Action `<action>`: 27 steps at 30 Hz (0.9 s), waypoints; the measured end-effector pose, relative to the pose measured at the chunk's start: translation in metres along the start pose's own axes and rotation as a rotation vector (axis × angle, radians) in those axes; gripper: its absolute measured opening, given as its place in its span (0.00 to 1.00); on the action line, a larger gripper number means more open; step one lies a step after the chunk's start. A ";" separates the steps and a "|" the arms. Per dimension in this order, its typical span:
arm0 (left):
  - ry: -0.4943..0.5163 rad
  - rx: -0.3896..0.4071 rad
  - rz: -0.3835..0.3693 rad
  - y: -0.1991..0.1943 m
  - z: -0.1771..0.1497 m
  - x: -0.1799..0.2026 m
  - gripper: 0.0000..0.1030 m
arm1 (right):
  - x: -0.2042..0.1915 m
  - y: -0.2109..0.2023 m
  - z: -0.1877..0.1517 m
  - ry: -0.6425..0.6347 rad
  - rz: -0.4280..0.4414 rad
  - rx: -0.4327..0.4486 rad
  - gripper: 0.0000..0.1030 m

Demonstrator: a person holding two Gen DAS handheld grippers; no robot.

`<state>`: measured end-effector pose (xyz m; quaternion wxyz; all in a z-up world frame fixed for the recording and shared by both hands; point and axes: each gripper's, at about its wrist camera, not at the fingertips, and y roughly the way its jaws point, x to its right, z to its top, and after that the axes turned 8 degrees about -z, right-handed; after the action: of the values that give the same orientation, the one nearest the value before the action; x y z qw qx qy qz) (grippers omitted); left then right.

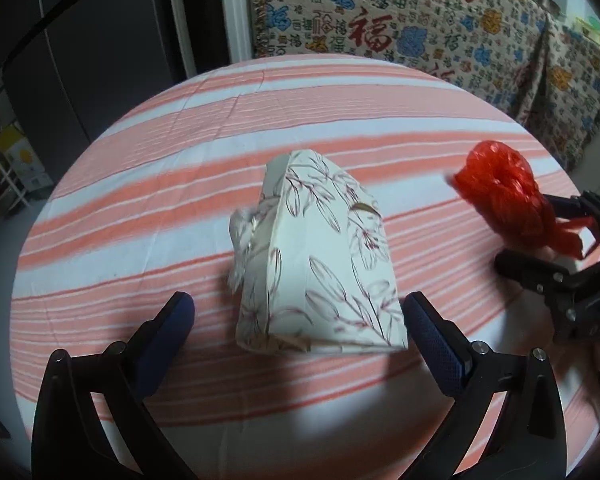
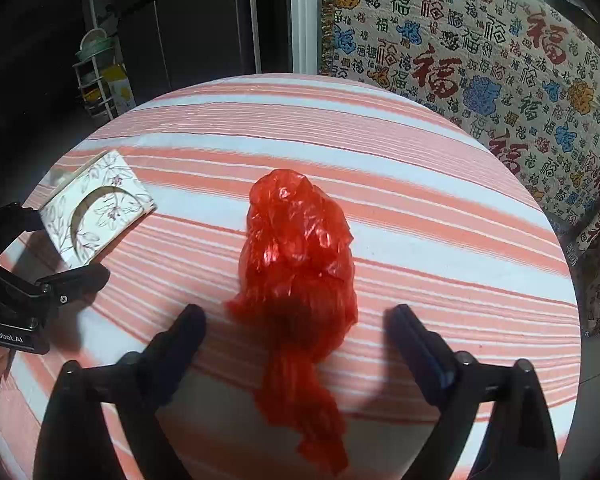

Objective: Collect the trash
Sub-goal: 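Grasp the red plastic bag with the right gripper while the left holds the paper box, then carry the paper box and red bag over the blue basket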

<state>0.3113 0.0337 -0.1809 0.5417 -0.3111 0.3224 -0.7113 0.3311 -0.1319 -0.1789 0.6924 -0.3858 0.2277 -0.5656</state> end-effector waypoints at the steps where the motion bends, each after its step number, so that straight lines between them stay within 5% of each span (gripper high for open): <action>1: -0.003 0.001 0.003 0.001 0.001 0.000 1.00 | 0.000 0.003 0.002 -0.001 -0.003 -0.005 1.00; 11: -0.002 -0.008 -0.007 0.000 0.000 -0.004 1.00 | -0.004 0.004 0.004 -0.006 -0.005 -0.015 1.00; 21: 0.013 -0.011 -0.119 -0.013 0.013 -0.008 0.98 | -0.005 -0.012 0.028 -0.100 0.052 -0.064 0.93; 23: 0.046 -0.010 -0.115 -0.015 0.018 -0.002 0.88 | -0.005 -0.007 0.035 -0.101 0.067 -0.101 0.80; 25: 0.069 -0.031 -0.114 -0.014 0.021 0.002 0.53 | -0.003 0.002 0.040 -0.102 0.088 -0.163 0.43; 27: 0.065 -0.013 -0.117 -0.018 0.023 0.000 0.44 | -0.001 0.002 0.041 -0.085 0.088 -0.174 0.43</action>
<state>0.3189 0.0342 -0.1526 0.4863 -0.3096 0.3255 -0.7495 0.3625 -0.1198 -0.1558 0.6894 -0.4578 0.2634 -0.4957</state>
